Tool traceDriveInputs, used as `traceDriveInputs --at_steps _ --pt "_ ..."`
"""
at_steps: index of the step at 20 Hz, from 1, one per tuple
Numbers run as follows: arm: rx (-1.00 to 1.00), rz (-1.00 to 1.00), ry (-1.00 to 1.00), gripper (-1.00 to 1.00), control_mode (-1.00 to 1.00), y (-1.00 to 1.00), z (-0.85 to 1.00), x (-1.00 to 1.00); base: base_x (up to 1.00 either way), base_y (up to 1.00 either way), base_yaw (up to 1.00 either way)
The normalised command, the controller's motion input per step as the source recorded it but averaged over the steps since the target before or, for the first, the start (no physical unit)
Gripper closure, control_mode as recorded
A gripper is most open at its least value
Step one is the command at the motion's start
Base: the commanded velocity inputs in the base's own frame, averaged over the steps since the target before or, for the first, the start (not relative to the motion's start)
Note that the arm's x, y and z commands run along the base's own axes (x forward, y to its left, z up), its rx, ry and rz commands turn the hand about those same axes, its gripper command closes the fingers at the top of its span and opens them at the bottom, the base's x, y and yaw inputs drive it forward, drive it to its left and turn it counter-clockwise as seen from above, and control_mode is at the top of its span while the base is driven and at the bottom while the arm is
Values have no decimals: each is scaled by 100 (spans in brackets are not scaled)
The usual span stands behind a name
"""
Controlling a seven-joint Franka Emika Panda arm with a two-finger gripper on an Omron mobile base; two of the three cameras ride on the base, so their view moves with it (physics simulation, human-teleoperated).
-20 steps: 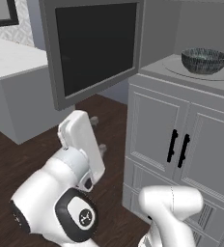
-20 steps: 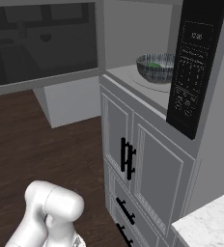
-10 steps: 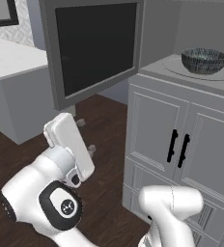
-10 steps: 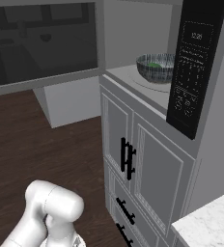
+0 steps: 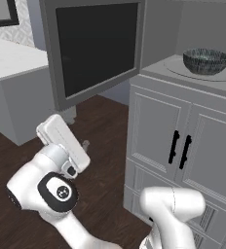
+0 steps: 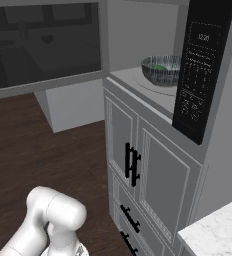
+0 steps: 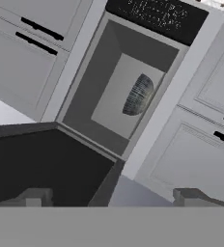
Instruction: Pick the broccoli from the sink and place it in the bowl. Then pick the bowl and place it in the microwave. Then close the microwave door and press the start button.
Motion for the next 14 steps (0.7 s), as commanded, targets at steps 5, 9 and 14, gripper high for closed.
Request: traceDriveInputs --at_steps 5,9,14 --pt "2 0 -8 -100 -100 45 -39 88 0 0 0" --pt "1 -2 -5 -100 -100 51 -41 88 0 0 0" --pt "0 -3 -6 -100 -100 22 -24 83 0 0 0"
